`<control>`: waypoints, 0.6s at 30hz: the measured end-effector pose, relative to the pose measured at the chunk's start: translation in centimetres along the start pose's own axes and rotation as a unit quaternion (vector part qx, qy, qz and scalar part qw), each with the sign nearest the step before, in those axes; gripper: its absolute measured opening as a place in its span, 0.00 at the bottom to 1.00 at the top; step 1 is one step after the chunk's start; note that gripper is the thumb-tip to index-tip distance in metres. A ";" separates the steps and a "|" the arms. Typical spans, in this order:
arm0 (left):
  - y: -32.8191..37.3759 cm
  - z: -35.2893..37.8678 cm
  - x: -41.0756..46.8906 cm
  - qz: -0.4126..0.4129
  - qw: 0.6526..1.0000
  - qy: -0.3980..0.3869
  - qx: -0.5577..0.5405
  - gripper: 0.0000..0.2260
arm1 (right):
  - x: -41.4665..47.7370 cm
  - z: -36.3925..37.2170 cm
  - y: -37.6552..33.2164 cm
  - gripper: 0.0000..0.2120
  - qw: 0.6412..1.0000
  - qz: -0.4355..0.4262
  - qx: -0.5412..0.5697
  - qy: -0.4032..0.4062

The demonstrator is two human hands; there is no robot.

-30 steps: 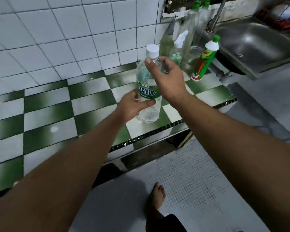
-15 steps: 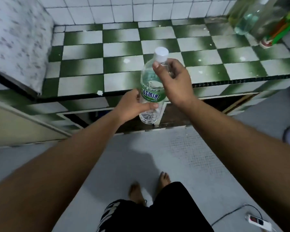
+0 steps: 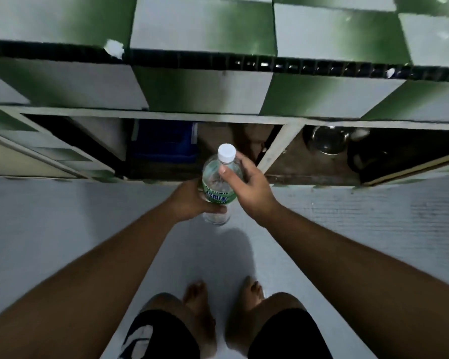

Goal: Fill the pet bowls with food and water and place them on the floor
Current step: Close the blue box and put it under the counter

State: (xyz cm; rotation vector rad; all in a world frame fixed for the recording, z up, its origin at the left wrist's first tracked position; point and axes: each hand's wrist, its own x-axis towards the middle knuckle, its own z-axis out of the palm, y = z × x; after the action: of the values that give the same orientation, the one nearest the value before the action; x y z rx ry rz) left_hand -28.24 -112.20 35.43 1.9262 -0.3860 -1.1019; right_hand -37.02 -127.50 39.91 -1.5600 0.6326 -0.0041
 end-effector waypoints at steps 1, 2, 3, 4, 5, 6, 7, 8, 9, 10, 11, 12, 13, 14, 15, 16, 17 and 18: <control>-1.7 0.5 2.3 -0.002 1.000 0.008 0.000 0.28 | 2.0 0.2 2.4 0.40 1.000 0.001 -0.002 0.001; -3.3 0.9 4.7 0.002 1.000 0.017 -0.004 0.27 | 4.0 0.3 4.4 0.38 1.000 -0.002 -0.003 0.001; -4.8 1.2 7.0 0.008 1.000 0.023 -0.010 0.27 | 6.1 0.4 6.3 0.37 1.000 -0.007 -0.005 0.004; -6.0 1.4 9.5 0.020 0.999 0.028 -0.013 0.27 | 8.3 0.5 7.9 0.37 1.000 -0.014 -0.006 0.011; -6.9 1.3 11.9 0.031 0.999 0.037 -0.006 0.27 | 10.5 0.4 9.1 0.36 0.999 -0.026 -0.008 0.019; -7.5 1.1 14.2 0.041 0.998 0.042 0.011 0.26 | 12.6 0.3 10.2 0.37 0.999 -0.034 -0.011 0.026; -7.9 0.8 16.6 0.050 0.997 0.044 0.039 0.26 | 14.8 0.0 11.2 0.38 0.999 -0.040 -0.011 0.036; -8.0 0.4 18.7 0.061 0.995 0.045 0.064 0.26 | 16.7 -0.2 11.8 0.38 0.998 -0.044 -0.008 0.041; -8.2 -0.1 20.5 0.072 0.993 0.048 0.080 0.26 | 18.5 -0.4 12.3 0.38 0.998 -0.047 -0.005 0.044; -8.3 -0.5 22.1 0.085 0.992 0.052 0.083 0.26 | 20.2 -0.5 12.8 0.39 0.998 -0.052 0.004 0.047; -8.3 -0.8 23.4 0.098 0.990 0.058 0.082 0.27 | 21.7 -0.6 13.2 0.40 0.997 -0.057 0.014 0.053; -8.4 -0.9 24.6 0.105 0.989 0.068 0.076 0.27 | 23.0 -0.7 13.4 0.39 0.996 -0.062 0.020 0.059; -8.4 -0.9 25.5 0.109 0.988 0.081 0.070 0.27 | 24.3 -0.8 13.7 0.37 0.996 -0.065 0.015 0.060; -8.6 -0.9 26.4 0.111 0.987 0.095 0.064 0.27 | 25.1 -0.8 13.8 0.34 0.996 -0.067 0.012 0.054; -8.7 -0.7 27.2 0.111 0.986 0.105 0.062 0.27 | 25.9 -1.0 14.0 0.30 0.996 -0.069 0.013 0.048; -8.8 -0.4 27.7 0.112 0.985 0.114 0.060 0.27 | 26.5 -1.1 14.1 0.27 0.996 -0.069 0.017 0.047; -8.8 -0.1 28.0 0.113 0.984 0.122 0.056 0.27 | 26.9 -1.4 14.3 0.26 0.996 -0.068 0.025 0.047; -8.9 0.0 28.5 0.117 0.984 0.129 0.048 0.28 | 26.9 -1.5 14.2 0.25 0.996 -0.066 0.032 0.050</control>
State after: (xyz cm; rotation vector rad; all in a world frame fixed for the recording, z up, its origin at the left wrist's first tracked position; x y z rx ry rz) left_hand -13.53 -124.64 12.68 2.0169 -0.5137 -0.6832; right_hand -20.33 -138.73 17.00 -1.5444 0.6013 -0.2002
